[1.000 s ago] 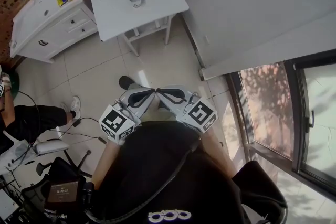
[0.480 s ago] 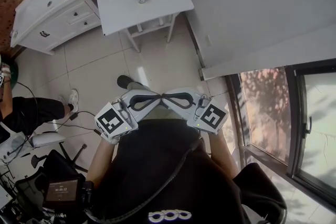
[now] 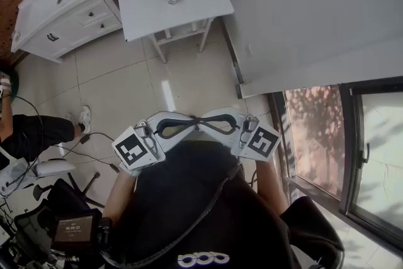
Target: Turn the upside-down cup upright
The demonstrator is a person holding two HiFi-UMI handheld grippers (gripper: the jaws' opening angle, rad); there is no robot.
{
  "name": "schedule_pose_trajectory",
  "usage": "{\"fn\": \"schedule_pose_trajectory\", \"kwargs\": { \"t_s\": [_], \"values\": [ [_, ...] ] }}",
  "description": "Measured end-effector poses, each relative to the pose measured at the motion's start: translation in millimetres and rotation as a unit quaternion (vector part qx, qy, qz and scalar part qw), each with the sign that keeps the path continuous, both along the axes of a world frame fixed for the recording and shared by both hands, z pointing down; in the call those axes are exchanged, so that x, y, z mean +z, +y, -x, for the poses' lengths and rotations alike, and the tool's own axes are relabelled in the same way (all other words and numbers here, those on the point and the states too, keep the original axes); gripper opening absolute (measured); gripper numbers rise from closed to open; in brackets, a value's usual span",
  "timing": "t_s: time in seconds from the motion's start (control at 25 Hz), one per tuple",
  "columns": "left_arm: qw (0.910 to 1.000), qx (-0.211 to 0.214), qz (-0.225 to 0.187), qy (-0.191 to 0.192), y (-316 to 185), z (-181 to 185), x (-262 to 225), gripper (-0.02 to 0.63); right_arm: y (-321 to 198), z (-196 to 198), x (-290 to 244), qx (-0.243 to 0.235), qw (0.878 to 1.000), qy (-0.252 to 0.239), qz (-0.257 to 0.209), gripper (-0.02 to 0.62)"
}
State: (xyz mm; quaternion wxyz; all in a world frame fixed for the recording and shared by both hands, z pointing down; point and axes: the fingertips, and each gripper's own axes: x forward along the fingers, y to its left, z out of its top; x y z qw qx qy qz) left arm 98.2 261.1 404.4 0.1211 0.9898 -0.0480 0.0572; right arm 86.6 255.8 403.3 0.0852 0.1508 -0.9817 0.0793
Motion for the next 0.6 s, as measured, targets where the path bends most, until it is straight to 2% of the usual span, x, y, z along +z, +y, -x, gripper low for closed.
{"fn": "schedule_pose_trajectory", "kwargs": {
  "t_s": [0.32, 0.4, 0.6],
  "values": [
    [0.9999, 0.014, -0.001, -0.007, 4.4, 10.4, -3.5, 0.035, 4.8, 12.0, -9.1, -0.016, 0.999, -0.028, -0.002, 0.002],
    [0.9999, 0.01, 0.006, -0.003, 5.0, 21.9, -8.6, 0.034, 5.1, 23.9, -15.2, -0.017, 0.999, -0.037, 0.002, 0.002],
    [0.9999, 0.004, 0.01, 0.008, 8.1, 54.2, -18.9, 0.026, 8.8, 56.3, -22.9, -0.035, 0.999, -0.018, -0.005, 0.002]
  ]
}}
